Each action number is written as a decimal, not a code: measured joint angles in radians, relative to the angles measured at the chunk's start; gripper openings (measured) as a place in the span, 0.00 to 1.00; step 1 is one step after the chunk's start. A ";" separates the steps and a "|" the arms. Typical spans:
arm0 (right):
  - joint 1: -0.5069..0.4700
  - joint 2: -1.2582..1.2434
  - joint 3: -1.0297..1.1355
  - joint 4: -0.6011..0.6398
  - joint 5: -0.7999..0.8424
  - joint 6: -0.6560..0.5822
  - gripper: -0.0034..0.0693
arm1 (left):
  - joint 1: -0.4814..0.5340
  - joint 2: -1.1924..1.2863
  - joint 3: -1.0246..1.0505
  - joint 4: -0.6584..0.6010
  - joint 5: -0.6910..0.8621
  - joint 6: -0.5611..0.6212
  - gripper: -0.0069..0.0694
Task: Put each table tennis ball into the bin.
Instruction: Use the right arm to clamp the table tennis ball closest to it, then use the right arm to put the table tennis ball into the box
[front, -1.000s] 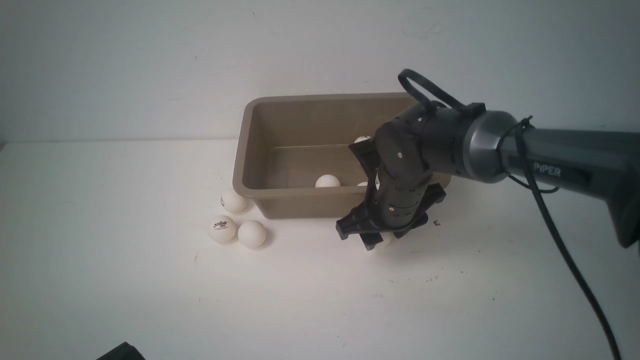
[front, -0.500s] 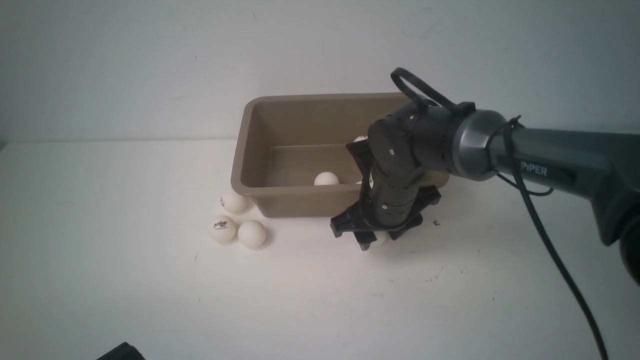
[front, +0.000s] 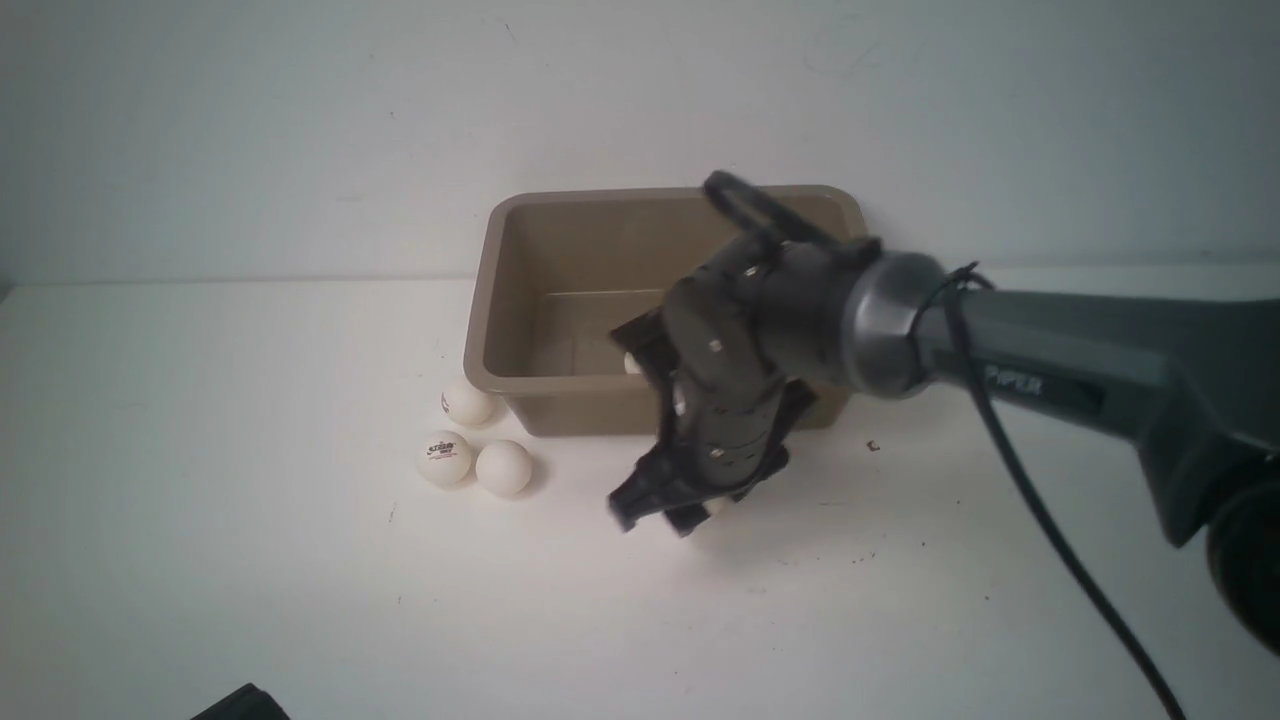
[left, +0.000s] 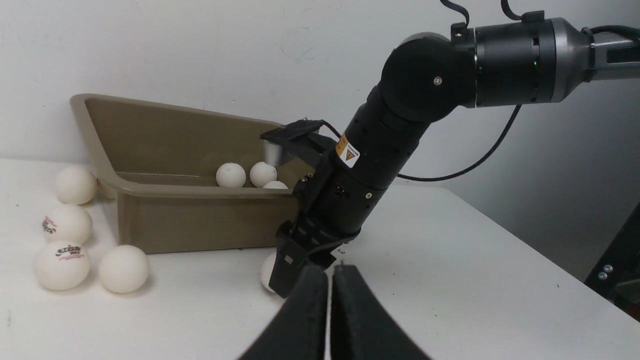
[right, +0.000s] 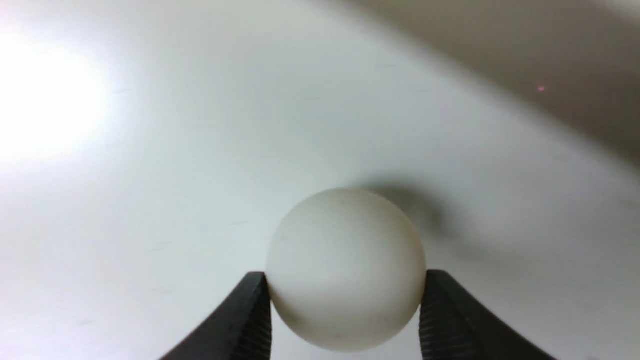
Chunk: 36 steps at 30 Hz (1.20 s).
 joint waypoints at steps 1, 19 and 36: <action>0.016 0.000 -0.009 0.002 0.002 -0.003 0.53 | 0.000 0.000 0.000 0.000 0.000 0.000 0.09; -0.165 0.018 -0.404 -0.192 0.044 -0.072 0.53 | 0.000 0.000 0.000 -0.002 -0.082 -0.002 0.09; -0.234 0.095 -0.401 -0.015 0.010 -0.236 0.65 | 0.000 0.196 -0.232 0.172 -0.150 0.008 0.12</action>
